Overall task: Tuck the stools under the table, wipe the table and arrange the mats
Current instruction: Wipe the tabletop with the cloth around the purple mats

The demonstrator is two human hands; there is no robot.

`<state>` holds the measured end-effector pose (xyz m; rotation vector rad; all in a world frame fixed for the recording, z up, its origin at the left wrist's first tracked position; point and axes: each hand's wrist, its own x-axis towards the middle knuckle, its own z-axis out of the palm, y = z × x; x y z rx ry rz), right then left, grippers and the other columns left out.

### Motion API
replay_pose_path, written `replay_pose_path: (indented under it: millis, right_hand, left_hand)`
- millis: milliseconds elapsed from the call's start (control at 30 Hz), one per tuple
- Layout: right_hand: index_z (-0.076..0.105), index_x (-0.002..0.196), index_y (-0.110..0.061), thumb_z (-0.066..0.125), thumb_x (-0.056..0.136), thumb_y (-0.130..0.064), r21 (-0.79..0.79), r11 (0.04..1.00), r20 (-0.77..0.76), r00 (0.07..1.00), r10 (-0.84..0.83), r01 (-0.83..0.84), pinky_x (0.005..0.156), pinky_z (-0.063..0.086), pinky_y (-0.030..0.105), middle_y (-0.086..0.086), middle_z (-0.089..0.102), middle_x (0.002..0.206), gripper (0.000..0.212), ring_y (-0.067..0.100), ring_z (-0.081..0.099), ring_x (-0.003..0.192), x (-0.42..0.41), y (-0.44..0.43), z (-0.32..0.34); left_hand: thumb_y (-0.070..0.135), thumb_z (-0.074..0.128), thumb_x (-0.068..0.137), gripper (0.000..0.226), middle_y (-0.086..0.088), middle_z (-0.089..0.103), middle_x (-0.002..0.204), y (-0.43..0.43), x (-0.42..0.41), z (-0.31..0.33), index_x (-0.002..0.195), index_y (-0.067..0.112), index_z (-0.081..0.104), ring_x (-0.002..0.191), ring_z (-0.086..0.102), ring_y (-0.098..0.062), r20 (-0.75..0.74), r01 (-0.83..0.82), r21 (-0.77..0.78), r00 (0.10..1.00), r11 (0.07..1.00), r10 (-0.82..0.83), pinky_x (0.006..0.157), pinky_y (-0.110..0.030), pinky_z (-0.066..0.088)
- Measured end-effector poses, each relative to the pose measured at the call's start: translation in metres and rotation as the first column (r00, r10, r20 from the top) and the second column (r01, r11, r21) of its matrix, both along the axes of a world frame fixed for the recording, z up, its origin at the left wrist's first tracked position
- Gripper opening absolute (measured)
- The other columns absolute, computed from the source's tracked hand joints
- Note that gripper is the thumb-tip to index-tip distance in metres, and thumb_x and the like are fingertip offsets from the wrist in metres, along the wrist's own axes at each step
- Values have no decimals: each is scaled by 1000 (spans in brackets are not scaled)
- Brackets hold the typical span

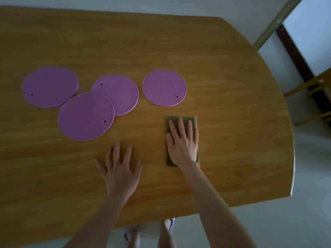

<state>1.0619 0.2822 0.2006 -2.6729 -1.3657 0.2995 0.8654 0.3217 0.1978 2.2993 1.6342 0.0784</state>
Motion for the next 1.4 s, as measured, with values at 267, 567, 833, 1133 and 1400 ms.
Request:
replay_pose_path:
  millis: [267,567,833,1133,1400]
  right_hand:
    - [3,151,-37,13,99,-50,-119,936,-7,943,-334,330,116,-10,49,-6,-6,160,55,28,-10,146,86,31,6]
    - [3,151,-36,18,100,-48,-87,996,-50,999,-18,14,114,-15,49,-6,-4,160,55,29,-12,146,-55,68,11]
    - [8,151,-35,11,97,-50,-43,983,-58,983,177,-179,116,-10,48,-7,3,160,56,30,-7,146,-106,77,9]
    - [5,150,-37,6,95,-53,-91,995,3,999,-47,47,118,-5,47,-5,-1,160,58,27,-5,147,-68,63,6]
    - [4,151,-36,15,99,-50,-90,994,-23,998,57,-59,116,-11,49,-6,0,160,56,30,-7,146,-125,78,7]
  left_hand:
    - [58,32,87,61,-11,37,148,1,1,-4,138,27,46,138,26,-35,-20,48,23,999,999,-48,106,-70,8]
    - [52,36,87,54,-11,42,145,3,-11,5,126,22,58,135,33,-33,83,5,27,997,1000,-7,109,-65,14]
    - [54,34,85,60,-14,35,148,35,-82,4,133,21,50,136,26,-38,52,-124,56,991,991,121,106,-70,10]
    - [56,32,87,63,-14,33,150,42,-111,-3,136,21,49,138,22,-37,29,-91,9,995,996,91,105,-71,3]
    - [54,32,87,62,-15,35,149,40,-111,-4,136,21,49,138,25,-38,-15,-74,58,997,996,75,104,-71,6]
